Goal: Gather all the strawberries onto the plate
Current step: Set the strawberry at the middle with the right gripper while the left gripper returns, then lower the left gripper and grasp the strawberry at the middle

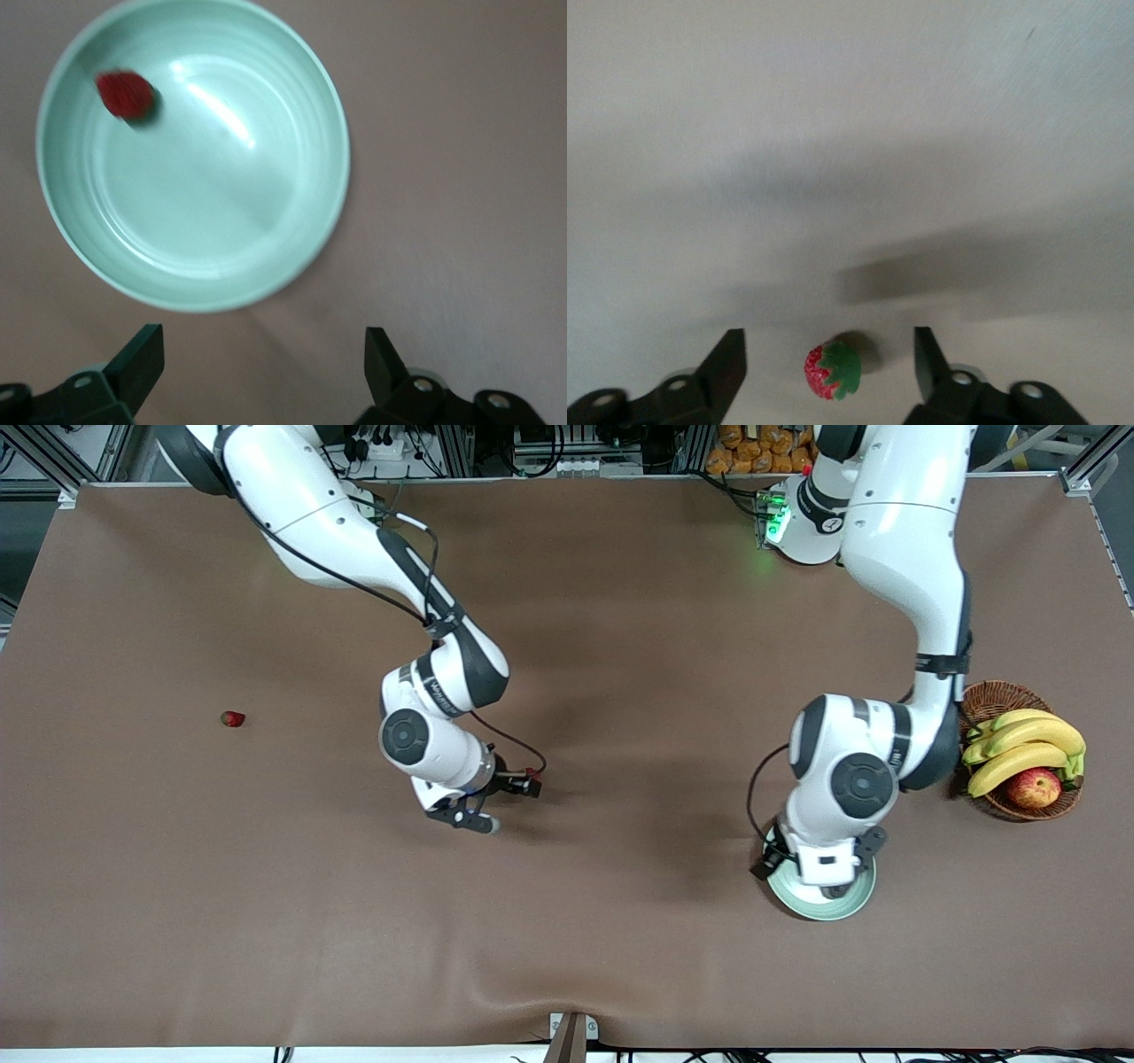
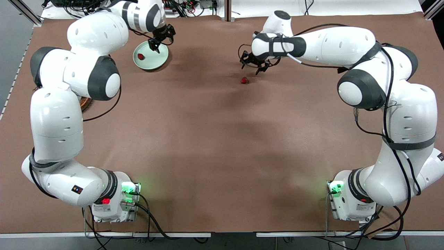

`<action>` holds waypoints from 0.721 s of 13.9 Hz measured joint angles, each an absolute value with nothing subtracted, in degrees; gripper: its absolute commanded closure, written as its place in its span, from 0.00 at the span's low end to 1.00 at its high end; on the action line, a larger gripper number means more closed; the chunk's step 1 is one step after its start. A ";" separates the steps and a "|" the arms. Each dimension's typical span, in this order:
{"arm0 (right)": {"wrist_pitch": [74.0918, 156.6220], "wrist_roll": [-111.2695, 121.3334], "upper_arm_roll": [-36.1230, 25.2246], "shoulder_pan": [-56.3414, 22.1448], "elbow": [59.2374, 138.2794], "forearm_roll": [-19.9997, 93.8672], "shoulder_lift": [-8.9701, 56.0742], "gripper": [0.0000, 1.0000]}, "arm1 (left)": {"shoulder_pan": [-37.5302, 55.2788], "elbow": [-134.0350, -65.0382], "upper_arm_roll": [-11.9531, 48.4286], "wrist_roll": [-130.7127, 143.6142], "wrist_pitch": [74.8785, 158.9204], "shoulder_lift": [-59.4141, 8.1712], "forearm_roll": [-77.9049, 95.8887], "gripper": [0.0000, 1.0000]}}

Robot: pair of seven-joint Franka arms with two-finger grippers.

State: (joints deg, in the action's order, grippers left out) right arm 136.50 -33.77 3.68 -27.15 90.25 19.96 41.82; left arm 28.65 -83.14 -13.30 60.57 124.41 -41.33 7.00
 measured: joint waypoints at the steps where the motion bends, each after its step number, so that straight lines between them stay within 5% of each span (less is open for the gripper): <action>1: 135.61 -33.63 3.64 -25.75 90.05 19.96 41.08 0.00 | 29.90 -83.14 -13.23 60.57 124.41 -41.33 7.01 0.00; 10: 116.08 -15.27 1.92 -7.86 91.33 15.89 34.28 0.00 | 42.08 -80.63 -11.14 63.19 124.92 -42.94 8.95 0.00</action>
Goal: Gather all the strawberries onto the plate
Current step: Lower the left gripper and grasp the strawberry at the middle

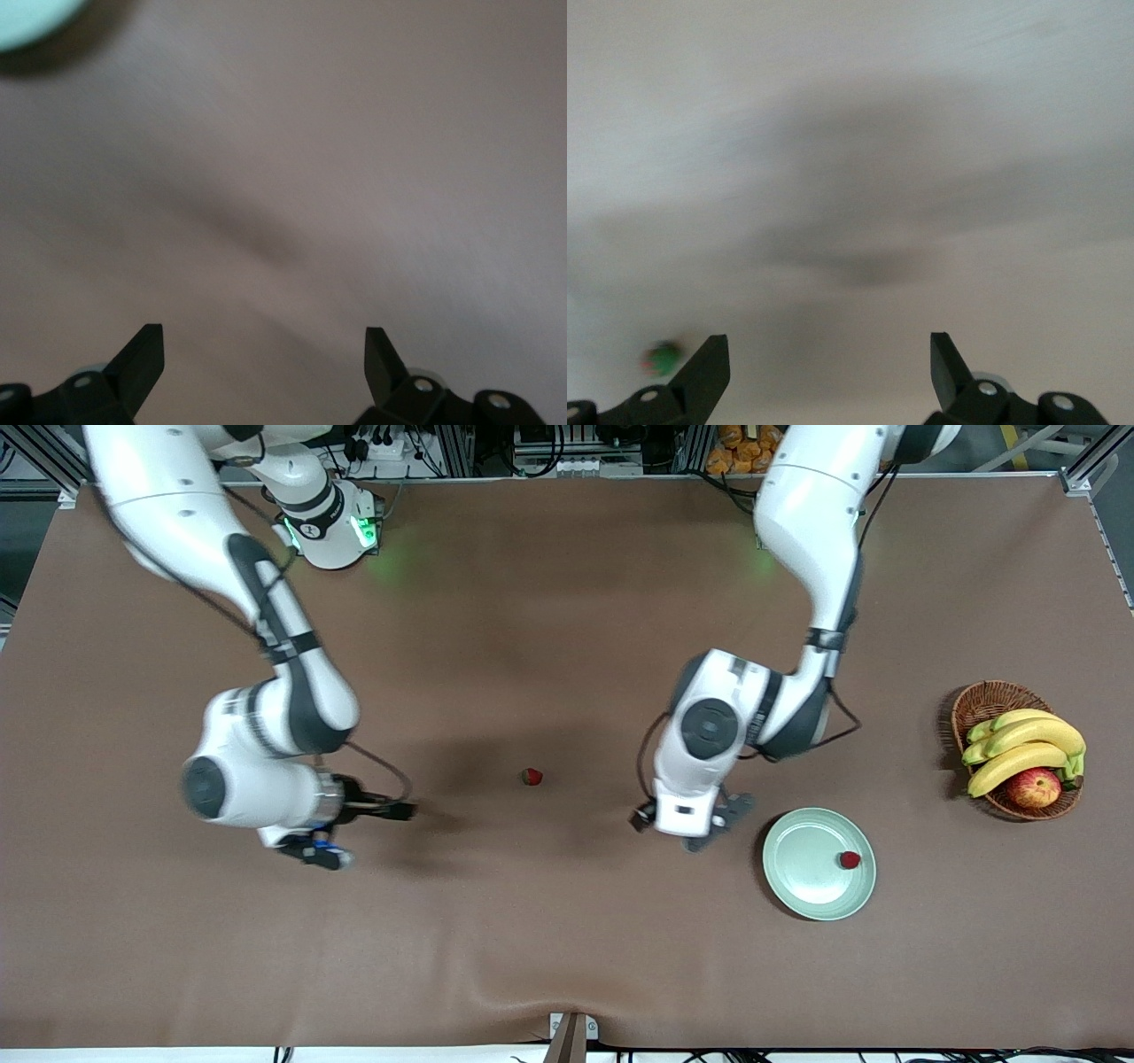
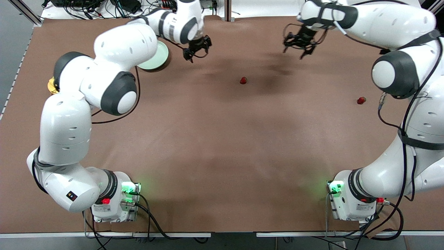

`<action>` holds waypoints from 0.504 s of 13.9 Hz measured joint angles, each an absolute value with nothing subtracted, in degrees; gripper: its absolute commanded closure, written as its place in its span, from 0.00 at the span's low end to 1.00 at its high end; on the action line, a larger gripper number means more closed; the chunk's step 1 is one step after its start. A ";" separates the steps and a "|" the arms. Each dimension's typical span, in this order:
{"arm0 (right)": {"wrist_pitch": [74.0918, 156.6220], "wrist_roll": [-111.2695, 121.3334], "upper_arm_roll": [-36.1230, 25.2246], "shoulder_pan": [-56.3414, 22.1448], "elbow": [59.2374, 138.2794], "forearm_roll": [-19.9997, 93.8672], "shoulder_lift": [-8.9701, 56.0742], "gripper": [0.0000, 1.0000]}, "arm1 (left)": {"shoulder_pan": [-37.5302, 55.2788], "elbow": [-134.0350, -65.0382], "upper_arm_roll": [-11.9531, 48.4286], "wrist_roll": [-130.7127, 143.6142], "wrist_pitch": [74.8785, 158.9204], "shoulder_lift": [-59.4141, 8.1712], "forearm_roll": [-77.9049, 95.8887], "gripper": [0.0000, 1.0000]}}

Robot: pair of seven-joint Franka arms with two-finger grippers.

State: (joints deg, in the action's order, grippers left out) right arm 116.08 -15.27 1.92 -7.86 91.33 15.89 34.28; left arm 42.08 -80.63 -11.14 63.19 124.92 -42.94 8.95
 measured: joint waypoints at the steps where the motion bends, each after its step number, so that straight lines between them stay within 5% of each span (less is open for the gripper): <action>1: 114.71 -13.12 1.58 -5.74 91.41 12.27 33.86 0.00 | 43.95 -79.44 -11.10 63.26 125.98 -43.97 8.95 0.00; 7: 112.12 -1.63 0.97 0.32 98.02 2.94 31.66 0.00 | 52.35 -77.31 -11.17 63.32 138.08 -49.24 8.95 0.00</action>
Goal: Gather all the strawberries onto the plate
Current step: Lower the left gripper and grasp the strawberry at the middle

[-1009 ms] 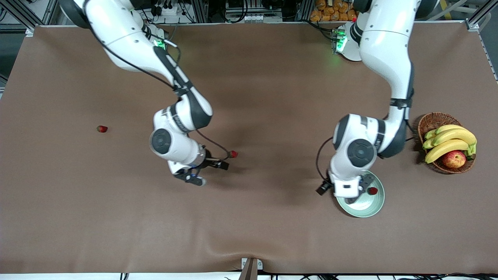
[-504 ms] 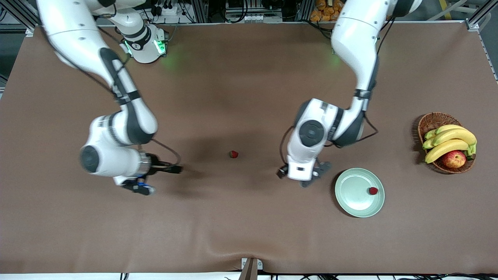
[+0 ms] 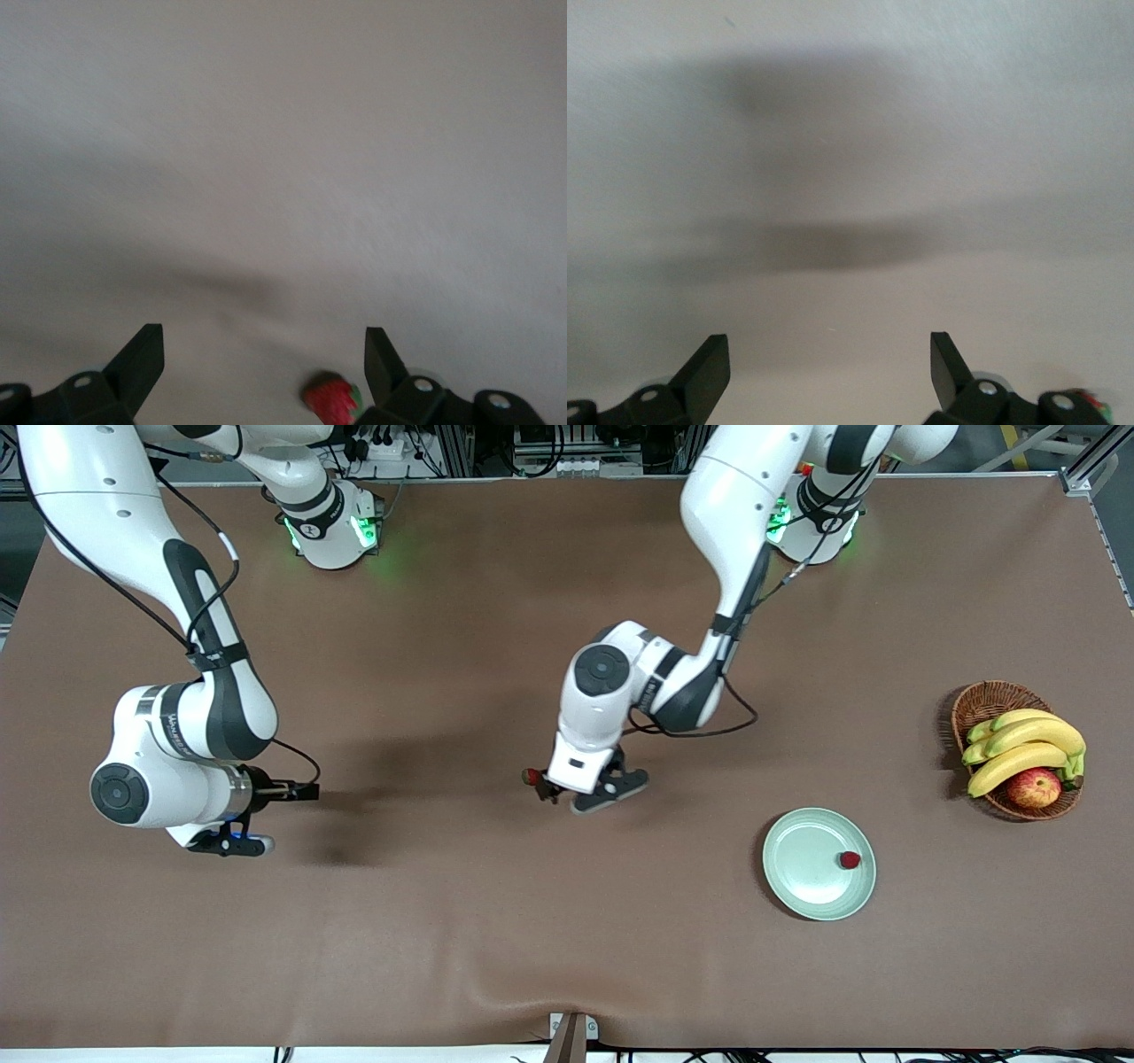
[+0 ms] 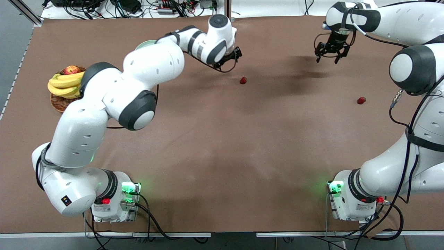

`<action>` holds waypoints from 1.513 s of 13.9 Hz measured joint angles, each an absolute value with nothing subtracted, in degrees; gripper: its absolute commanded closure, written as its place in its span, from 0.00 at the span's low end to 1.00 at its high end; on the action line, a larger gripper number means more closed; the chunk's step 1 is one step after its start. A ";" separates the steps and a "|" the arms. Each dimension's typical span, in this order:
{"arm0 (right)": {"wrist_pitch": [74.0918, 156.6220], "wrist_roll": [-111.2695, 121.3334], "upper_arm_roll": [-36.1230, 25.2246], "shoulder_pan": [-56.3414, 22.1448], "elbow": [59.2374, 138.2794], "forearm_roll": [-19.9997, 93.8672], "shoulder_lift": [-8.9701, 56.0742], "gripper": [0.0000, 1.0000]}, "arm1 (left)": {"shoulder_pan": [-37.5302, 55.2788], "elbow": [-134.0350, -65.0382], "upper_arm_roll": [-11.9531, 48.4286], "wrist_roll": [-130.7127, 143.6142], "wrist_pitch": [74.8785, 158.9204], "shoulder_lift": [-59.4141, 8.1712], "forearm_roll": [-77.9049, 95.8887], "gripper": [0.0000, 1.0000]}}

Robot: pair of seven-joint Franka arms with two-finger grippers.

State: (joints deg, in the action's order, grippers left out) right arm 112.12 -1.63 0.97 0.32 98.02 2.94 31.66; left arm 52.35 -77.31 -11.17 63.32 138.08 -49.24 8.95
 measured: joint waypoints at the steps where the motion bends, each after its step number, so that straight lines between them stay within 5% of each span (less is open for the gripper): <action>1: 112.13 1.14 0.78 1.70 99.05 2.85 31.65 0.00 | 53.42 -76.69 -11.34 63.21 139.22 -50.38 8.65 0.00; 9: 112.06 22.56 -8.96 5.40 105.82 2.69 29.92 0.00 | 57.86 -73.31 -12.18 62.73 144.39 -56.45 -1.75 0.00; 17: 112.24 23.25 -9.65 5.41 109.81 0.70 29.95 0.00 | 59.54 -73.15 -12.41 62.62 147.17 -58.69 -7.95 0.00; 21: 113.71 23.25 -10.53 5.54 111.14 0.52 30.47 0.00 | 60.06 -73.03 -12.53 62.60 147.22 -58.84 -8.04 0.57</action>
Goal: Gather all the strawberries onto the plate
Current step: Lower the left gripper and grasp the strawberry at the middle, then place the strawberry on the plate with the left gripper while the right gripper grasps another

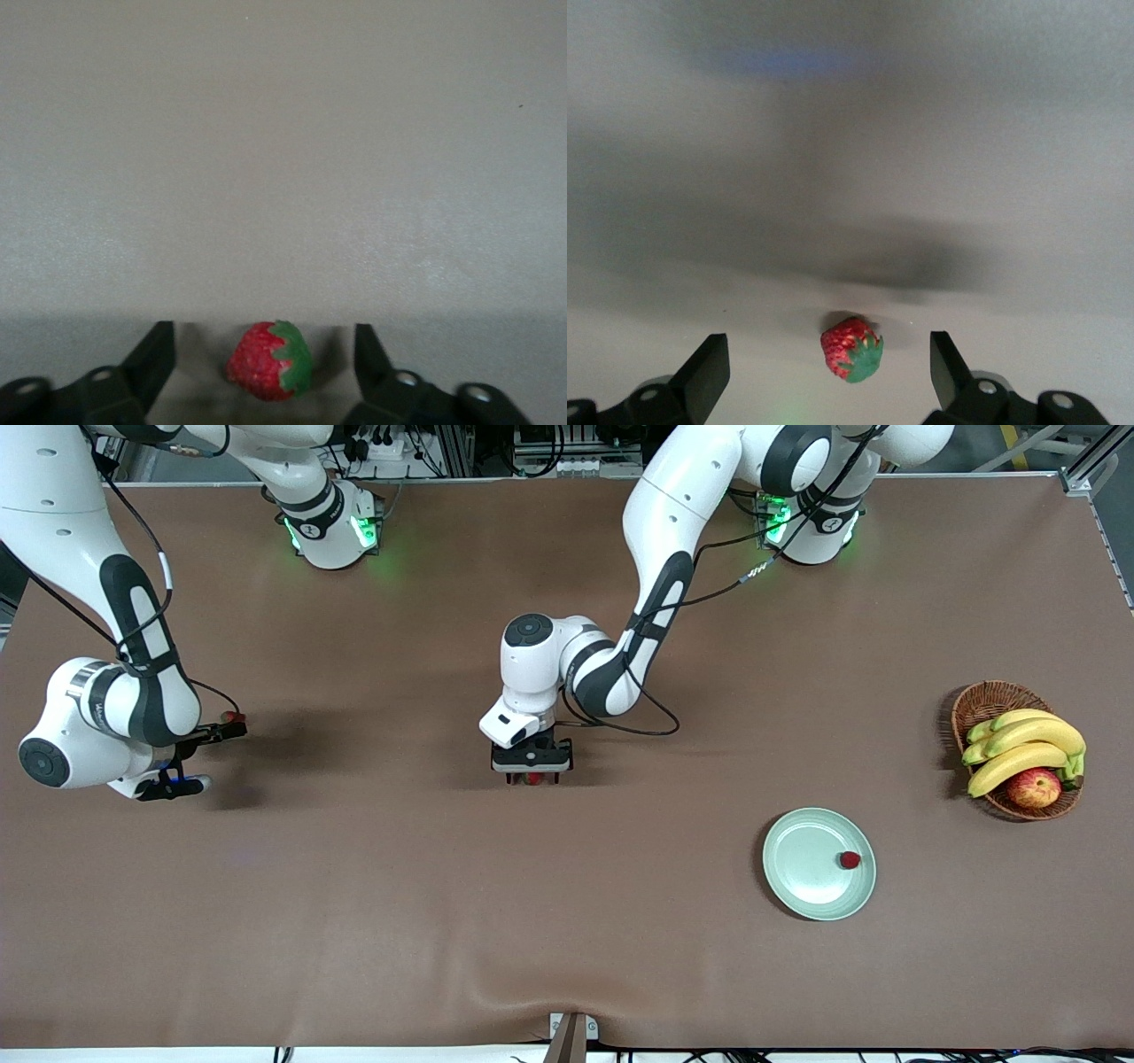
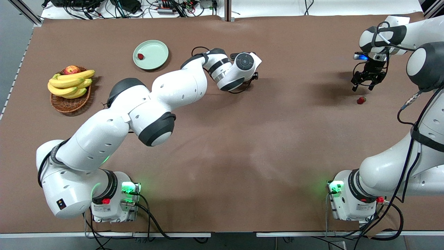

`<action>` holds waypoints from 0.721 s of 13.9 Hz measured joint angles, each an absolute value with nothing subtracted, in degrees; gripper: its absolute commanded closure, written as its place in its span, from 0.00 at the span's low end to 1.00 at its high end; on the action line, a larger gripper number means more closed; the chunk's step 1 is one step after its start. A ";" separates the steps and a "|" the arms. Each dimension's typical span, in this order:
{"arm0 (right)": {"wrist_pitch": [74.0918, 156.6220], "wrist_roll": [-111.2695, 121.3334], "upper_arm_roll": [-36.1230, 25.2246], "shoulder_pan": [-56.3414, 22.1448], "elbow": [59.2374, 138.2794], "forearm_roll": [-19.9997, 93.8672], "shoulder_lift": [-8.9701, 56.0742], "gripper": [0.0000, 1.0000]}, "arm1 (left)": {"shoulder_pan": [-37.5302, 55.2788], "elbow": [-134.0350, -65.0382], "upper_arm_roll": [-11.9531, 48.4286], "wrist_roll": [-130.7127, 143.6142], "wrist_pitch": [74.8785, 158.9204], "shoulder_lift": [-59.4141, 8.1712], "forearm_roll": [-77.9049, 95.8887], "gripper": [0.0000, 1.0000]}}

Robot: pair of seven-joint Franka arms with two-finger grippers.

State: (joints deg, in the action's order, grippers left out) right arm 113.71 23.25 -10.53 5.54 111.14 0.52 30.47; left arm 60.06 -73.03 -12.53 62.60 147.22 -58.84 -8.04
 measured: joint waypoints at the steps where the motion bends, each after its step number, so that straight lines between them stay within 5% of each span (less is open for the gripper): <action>1: 114.28 23.25 -10.83 5.57 111.57 0.46 30.70 0.00 | 60.09 -72.96 -12.54 62.60 147.22 -58.84 -8.04 0.76; 2: 114.51 23.25 -11.12 5.61 111.92 0.38 30.85 0.00 | 60.09 -72.86 -12.54 62.61 147.22 -58.84 -8.04 0.95; 3: 114.57 23.25 -11.38 5.66 112.20 0.32 30.94 0.00 | 60.09 -72.71 -12.54 62.68 147.22 -58.84 -8.04 1.00; 10: 114.52 23.25 -11.84 5.68 114.22 0.21 31.27 0.10 | 59.77 -71.29 -13.20 64.87 142.87 -57.80 -6.29 1.00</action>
State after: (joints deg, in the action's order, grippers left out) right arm 114.52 23.25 -11.84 5.68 114.22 0.21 31.27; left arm 59.77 -71.29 -13.20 64.87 142.87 -57.80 -6.29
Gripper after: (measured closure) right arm 0.035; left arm 0.639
